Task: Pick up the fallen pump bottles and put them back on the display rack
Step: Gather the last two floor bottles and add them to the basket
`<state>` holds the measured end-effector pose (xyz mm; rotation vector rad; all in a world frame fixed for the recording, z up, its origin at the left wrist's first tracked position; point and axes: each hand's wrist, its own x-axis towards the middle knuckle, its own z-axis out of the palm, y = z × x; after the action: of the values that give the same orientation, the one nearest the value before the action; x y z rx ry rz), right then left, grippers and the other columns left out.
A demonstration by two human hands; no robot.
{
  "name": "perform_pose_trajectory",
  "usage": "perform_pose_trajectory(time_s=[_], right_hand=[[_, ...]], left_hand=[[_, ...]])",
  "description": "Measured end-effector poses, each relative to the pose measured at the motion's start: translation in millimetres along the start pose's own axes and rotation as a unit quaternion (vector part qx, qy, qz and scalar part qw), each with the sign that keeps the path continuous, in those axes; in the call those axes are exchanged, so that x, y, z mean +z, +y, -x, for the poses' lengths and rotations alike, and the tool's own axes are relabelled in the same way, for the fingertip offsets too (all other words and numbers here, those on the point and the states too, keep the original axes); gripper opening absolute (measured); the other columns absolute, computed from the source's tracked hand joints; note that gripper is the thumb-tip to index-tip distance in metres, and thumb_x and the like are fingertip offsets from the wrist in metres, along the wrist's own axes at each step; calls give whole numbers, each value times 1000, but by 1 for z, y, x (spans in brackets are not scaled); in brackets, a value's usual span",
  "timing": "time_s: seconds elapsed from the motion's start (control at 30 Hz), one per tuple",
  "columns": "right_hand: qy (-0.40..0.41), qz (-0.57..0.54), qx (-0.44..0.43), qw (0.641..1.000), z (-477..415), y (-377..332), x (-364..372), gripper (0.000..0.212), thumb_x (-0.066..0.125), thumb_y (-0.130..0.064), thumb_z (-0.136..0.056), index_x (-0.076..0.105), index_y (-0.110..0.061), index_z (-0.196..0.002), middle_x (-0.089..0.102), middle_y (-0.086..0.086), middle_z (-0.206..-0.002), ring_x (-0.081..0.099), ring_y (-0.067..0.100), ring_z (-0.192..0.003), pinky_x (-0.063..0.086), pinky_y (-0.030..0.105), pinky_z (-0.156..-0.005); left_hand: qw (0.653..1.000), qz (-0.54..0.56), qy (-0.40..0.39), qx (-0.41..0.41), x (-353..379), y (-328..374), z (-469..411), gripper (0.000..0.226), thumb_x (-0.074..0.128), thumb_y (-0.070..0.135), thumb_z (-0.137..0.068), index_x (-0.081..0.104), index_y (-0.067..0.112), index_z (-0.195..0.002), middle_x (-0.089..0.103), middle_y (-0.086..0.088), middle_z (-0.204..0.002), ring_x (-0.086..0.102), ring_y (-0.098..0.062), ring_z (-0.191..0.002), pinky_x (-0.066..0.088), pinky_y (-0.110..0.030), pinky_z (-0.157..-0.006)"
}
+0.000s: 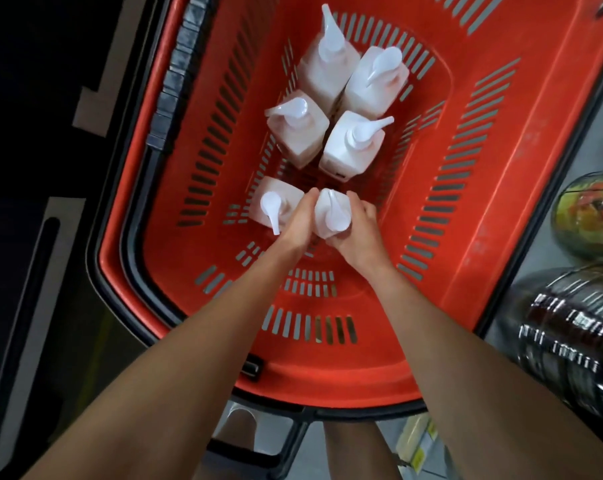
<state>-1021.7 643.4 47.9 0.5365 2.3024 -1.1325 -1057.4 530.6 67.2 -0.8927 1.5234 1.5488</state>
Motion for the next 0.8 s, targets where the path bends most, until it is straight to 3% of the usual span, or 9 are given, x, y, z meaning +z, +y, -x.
perform_pose_trajectory(time_s=[0.07, 0.13, 0.2, 0.27, 0.37, 0.6, 0.8], right_hand=[[-5, 6, 22, 1000, -2, -5, -5, 84, 71, -7, -81, 23, -10, -151, 28, 14, -148, 37, 25, -135, 28, 20, -105], [-6, 22, 39, 999, -2, -11, -14, 75, 60, -4, -87, 21, -10, -151, 28, 13, -151, 33, 25, -138, 26, 24, -108], [-10, 30, 43, 999, 1, -19, -23, 68, 53, -2, -90, 24, -10, -151, 30, 12, -151, 36, 26, -137, 28, 27, -110], [-12, 23, 48, 999, 9, -28, -33, 65, 52, -2, -89, 29, -10, -149, 34, 13, -148, 44, 28, -131, 36, 37, -109], [-9, 28, 53, 998, 28, -49, -51, 63, 53, -1, -87, 33, -9, -147, 39, 14, -144, 47, 29, -127, 40, 38, -106], [62, 52, 32, 996, 94, -105, -106, 49, 58, -15, -88, 48, -9, -136, 54, 10, -131, 51, 28, -122, 42, 37, -98], [133, 64, 61, 987, 129, -130, -150, 59, 60, -27, -88, 41, -13, -142, 50, 9, -137, 49, 28, -126, 43, 39, -99]], left_hand=[[999, -2, 17, -29, 0, 1, -3, 78, 49, 74, -66, 67, 15, -113, 69, -6, -111, 65, -22, -106, 51, -37, -89], [999, -10, 26, -31, -4, -7, -12, 92, 46, 80, -53, 65, 19, -119, 66, -5, -120, 62, -22, -113, 48, -42, -99], [998, -42, 30, -32, -6, 4, 6, 88, 41, 75, -62, 58, 18, -128, 60, -2, -130, 55, -18, -120, 42, -45, -106], [996, -88, 18, 0, -4, 22, 35, 63, 35, 57, -88, 55, 16, -131, 56, -1, -134, 50, -17, -125, 36, -43, -110], [981, -174, 37, 75, -8, 40, 67, 45, 31, 38, -101, 56, 12, -128, 58, -2, -125, 51, -20, -122, 35, -32, -102], [898, -387, 129, 168, -19, 93, 142, 50, 46, 46, -95, 49, 19, -137, 53, 0, -139, 50, -20, -128, 37, -38, -106], [808, -501, 185, 248, -30, 138, 187, 58, 50, 45, -92, 41, 16, -142, 47, -3, -142, 46, -23, -130, 41, -42, -99]])
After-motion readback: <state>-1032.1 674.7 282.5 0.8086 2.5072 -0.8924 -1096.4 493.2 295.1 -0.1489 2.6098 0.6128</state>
